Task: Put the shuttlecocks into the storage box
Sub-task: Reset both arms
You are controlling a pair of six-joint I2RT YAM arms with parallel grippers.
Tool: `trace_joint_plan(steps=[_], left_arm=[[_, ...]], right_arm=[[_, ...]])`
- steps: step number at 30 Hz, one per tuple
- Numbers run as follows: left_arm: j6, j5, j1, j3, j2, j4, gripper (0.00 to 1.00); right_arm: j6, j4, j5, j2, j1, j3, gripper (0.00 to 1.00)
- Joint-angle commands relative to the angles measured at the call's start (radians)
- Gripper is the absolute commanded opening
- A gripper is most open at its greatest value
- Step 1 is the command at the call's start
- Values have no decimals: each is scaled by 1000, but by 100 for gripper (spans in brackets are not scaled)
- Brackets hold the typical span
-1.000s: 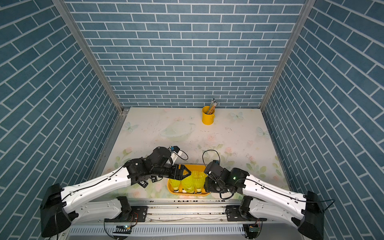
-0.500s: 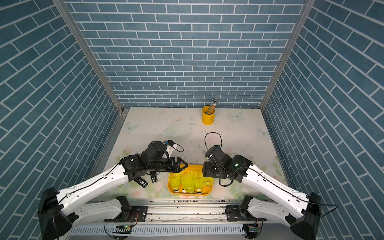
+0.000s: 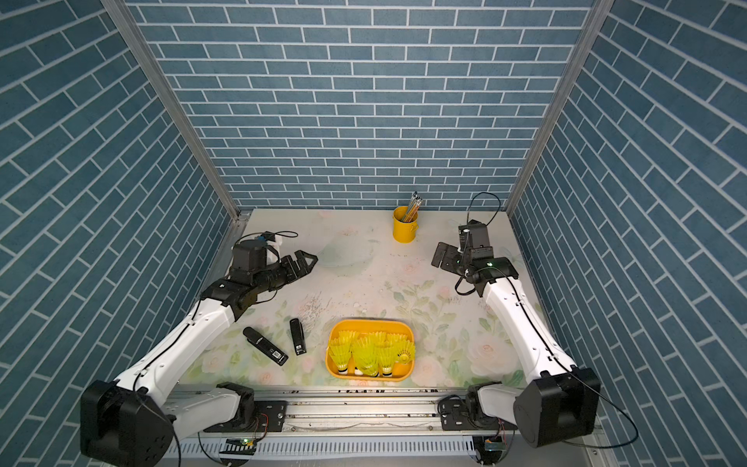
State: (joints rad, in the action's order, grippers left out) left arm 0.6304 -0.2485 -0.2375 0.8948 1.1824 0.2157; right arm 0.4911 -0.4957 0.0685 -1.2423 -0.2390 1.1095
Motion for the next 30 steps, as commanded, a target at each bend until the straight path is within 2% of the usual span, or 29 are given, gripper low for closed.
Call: trace_joint_plan(steps=[1,3,5,8,10,12,15,17,21,25,28,30], left_arm=[[-177,283,12,16,32,-96,100],[-188,503,12,29,57,-102,100],[-197,735,11,10,70,-139,100],[-344,888,13,-183,3,-452,100],[-498,880,21,-323,-25,-699,100],[-563,813,44,-398,0,-823,100],[-538,777,78,-396,83,-765,100],[-536,754,88,-387,147,-747,100],[-580,686,93,-482,210,-1015,100],[-630,665,93,-542,276,-1210,99],[-637,658,92,-582,315,-1326,99],[-636,661,93,-586,313,-1329,99]], right_arm=[[-106,350,187,95,-3,-143,100],[-131,509,325,140,-1,-258,100],[-204,619,390,141,4,-327,100],[-402,777,358,85,21,-411,100],[-486,886,373,56,27,-484,100],[-502,928,373,20,42,-523,100],[-502,903,356,-35,66,-544,100],[-500,960,331,-48,84,-593,100],[-515,1175,272,-52,126,-711,100],[-546,1416,216,-64,158,-821,100],[-539,1598,200,-77,181,-912,100],[-543,1606,184,-76,185,-917,100]])
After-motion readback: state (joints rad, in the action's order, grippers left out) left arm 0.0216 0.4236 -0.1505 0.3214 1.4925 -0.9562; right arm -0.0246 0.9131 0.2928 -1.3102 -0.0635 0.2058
